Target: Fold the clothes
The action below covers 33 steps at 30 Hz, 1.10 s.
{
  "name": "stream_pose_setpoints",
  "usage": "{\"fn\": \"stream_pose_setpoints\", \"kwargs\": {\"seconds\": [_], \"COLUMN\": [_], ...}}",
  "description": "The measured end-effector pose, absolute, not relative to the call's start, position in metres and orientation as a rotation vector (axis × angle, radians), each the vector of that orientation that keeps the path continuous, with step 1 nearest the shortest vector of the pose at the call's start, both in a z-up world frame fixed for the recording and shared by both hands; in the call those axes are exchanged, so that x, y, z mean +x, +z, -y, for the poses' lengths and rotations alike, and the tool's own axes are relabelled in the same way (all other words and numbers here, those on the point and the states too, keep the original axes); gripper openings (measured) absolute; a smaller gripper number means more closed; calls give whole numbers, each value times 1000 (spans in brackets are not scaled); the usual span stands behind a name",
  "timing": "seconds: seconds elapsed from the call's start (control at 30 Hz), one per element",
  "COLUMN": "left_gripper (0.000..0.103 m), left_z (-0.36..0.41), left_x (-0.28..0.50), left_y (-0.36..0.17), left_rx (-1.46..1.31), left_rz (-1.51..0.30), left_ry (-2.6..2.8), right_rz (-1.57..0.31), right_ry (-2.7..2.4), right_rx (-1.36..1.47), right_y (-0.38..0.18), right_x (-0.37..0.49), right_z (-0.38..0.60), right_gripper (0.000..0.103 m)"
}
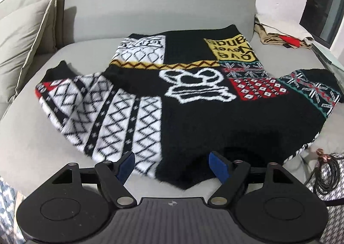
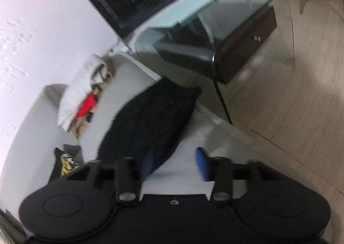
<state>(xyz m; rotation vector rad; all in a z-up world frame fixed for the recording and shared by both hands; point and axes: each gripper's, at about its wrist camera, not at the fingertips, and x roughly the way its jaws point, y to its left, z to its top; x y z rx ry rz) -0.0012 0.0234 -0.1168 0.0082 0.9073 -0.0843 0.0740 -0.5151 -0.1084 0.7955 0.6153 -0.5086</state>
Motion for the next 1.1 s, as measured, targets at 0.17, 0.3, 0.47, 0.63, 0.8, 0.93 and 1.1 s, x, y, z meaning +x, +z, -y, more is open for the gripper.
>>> {"fn": "stream_pose_setpoints", "kwargs": {"seconds": [0.17,0.3,0.47,0.63,0.8,0.93,1.1], "left_gripper": [76,76,77,77,77,77,77], "left_z": [-36,-32,-23,-6,11,18,15], "left_x": [-5,-10,-12,-3,1,5,7], "left_y": [-119,-110,-102,-101,-99,-106,-112], "left_rx": [-33,5,50,88,143,150,143], "left_rz": [-914,-890,-872,-884,-855,-873,-894], "left_ry": [-83,-81,-85,-85,-91,-103,-115], "right_rz": [-626,-567,-492,-540,-359,-297,-598], "right_ry": [-289,-303,-499,-518,-392,-421,-631], "right_rx": [912,1068,1194,1182,898,684,802], "right_y": [-105,-123,-149,-166,-117,-103,-156], "right_x": [61,66,88,132,155,165,170], "right_z": [489,495,549,573,558,535,555], "right_gripper": [57,49,45,15,9,9,27]}}
